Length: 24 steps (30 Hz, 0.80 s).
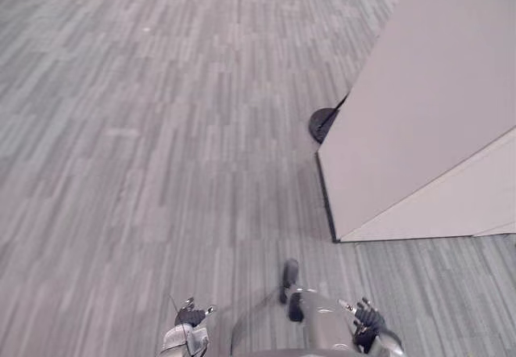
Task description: Organize washtable
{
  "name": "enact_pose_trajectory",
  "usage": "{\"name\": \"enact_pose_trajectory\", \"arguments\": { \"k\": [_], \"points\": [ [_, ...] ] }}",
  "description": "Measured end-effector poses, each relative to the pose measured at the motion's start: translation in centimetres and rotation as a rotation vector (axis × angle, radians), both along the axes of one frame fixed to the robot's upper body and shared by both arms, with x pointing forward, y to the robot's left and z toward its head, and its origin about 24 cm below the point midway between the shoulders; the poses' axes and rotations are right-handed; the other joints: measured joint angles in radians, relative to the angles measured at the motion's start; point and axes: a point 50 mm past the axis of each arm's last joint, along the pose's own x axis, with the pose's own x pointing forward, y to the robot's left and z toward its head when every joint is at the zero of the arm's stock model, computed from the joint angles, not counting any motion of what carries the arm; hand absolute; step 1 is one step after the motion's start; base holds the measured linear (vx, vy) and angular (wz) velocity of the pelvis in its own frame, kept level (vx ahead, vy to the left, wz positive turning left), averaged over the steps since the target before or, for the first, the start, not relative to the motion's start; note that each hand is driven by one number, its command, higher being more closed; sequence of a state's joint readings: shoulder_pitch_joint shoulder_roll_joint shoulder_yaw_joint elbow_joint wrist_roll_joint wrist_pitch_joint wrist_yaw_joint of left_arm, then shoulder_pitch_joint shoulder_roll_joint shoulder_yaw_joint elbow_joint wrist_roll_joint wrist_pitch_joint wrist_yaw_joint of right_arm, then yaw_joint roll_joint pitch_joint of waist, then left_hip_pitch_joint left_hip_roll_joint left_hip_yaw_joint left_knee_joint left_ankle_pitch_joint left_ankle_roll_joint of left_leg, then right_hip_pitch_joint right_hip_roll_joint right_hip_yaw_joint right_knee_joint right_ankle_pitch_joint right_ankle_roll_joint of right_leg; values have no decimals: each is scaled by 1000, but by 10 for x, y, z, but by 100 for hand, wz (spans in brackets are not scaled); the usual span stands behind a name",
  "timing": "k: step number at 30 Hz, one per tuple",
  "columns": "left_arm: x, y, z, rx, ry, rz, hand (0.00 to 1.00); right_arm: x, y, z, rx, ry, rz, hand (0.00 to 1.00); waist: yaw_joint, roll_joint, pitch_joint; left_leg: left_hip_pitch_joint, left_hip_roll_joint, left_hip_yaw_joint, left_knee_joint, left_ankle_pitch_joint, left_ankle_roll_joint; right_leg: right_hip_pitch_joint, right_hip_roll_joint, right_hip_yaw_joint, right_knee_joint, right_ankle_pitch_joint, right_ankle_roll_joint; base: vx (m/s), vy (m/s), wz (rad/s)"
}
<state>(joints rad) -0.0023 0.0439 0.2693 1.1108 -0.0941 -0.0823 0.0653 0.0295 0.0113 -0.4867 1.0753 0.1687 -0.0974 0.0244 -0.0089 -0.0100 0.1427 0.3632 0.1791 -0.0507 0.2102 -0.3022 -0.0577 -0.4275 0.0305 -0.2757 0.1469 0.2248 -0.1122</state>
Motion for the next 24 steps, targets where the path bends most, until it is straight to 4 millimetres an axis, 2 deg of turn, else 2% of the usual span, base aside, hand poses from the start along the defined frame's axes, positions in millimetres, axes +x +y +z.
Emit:
{"name": "enact_pose_trajectory", "arguments": {
  "k": [1,2,3,4,5,6,7,8,10,11,12,13,14,15,16,17,18,19,20,21,22,23,24],
  "points": [
    [4,-6,0,-28,-17,24,0,1,-3,-1,10,9,-36,0,-3,31,4,-53,26,-11,115,107,-113,4,13,-15,89,-82,-17,819,-344,33],
    [2,-8,0,-42,-19,49,0,-3,-5,-2,17,21,-60,0,-1,31,5,-68,13,-24,170,203,-118,24,3,-18,117,-123,-16,772,-332,35],
    [-11,-9,-4,-64,6,112,0,-11,-7,-4,22,46,-85,0,-1,26,2,-107,-7,-31,291,455,-106,107,2,-8,118,-188,-10,781,-334,17],
    [-32,-10,-9,-70,52,150,0,-16,-11,-4,17,62,-82,0,7,46,-7,-181,11,-23,505,446,-148,215,29,27,49,-206,7,899,-334,-13],
    [-42,-7,-10,-72,63,189,0,-17,-11,-4,16,63,-73,0,18,63,-12,-243,43,18,658,386,-162,286,62,50,4,-206,6,725,-233,-39],
    [-43,-3,-9,-63,62,195,0,-16,-10,-4,16,62,-60,0,30,63,-10,-290,67,56,744,332,-145,331,79,72,-23,-212,-2,651,-206,-63],
    [-47,6,-9,-39,69,192,0,-13,-8,-4,19,60,-40,0,49,53,-4,-361,105,119,844,229,-84,414,101,108,-64,-223,-18,482,-169,-68],
    [-50,9,-8,-32,78,191,0,-9,-8,-4,20,53,-34,0,56,50,-3,-407,119,145,874,162,-46,471,110,132,-90,-226,-21,563,-179,-71],
    [-55,14,-7,-18,79,196,0,0,-4,-2,31,35,-22,0,57,20,18,-510,112,164,834,73,-41,580,109,181,-132,-242,-18,511,-95,-61],
    [-55,14,-7,-14,76,185,0,4,-2,-2,33,25,-16,0,65,11,22,-575,81,159,744,38,-43,630,98,215,-141,-281,-10,538,12,-69],
    [-55,12,-7,-19,77,176,0,8,-3,0,28,12,-10,0,78,3,29,-632,36,122,591,35,-45,663,85,237,-140,-342,2,411,73,-55],
    [-55,11,-7,-22,78,174,0,7,-5,0,24,15,-12,0,77,15,30,-649,13,87,484,40,-51,673,85,243,-135,-359,3,477,165,-47],
    [-59,9,-8,-22,89,171,0,4,-6,-1,20,24,-13,0,80,29,25,-665,-32,22,239,91,-84,691,75,265,-115,-412,3,391,224,-54],
    [-65,8,-9,-21,103,171,0,3,-7,-1,11,29,-4,0,88,31,26,-660,-56,-5,172,200,-92,703,57,303,-96,-448,9,430,236,-79],
    [-73,7,-10,-20,124,179,0,2,-3,-1,12,33,25,0,100,32,10,-662,-70,-5,160,269,-93,707,39,338,-92,-470,25,518,242,-75],
    [-75,9,-10,-14,131,179,0,5,1,-1,14,31,48,0,101,20,-10,-683,-88,1,224,242,-72,703,22,368,-89,-484,34,587,227,-62],
    [-70,8,-10,-15,120,179,0,8,2,-1,16,29,65,0,108,30,6,-720,-65,33,345,203,-53,709,20,407,-87,-455,52,576,230,-49],
    [-73,9,-10,-15,125,188,0,11,5,-1,19,24,74,0,117,34,11,-747,-49,57,436,197,-41,719,21,443,-80,-442,61,501,260,-67],
    [-80,13,-11,-10,140,209,0,14,9,-1,28,19,79,0,135,32,8,-795,-63,79,511,167,-33,722,9,490,-44,-449,67,427,266,-75],
    [-93,8,-13,-28,169,254,0,4,7,-3,25,48,74,0,125,34,-25,-737,-89,76,305,223,12,707,4,504,31,-462,88,481,312,-79],
    [-102,7,-14,-30,194,255,0,-2,9,-5,23,61,82,0,128,33,-29,-700,-85,99,267,228,51,693,6,512,125,-486,128,462,228,-64],
    [-107,14,-13,-16,206,265,0,-10,16,-8,47,84,91,0,127,7,-39,-645,-122,133,216,202,62,608,-22,518,325,-491,199,374,161,-43],
    [-107,17,-12,-8,205,265,0,-10,17,-8,51,83,87,0,121,-14,-41,-618,-136,145,196,197,70,562,-28,519,437,-469,259,342,107,-2]
  ]
}}
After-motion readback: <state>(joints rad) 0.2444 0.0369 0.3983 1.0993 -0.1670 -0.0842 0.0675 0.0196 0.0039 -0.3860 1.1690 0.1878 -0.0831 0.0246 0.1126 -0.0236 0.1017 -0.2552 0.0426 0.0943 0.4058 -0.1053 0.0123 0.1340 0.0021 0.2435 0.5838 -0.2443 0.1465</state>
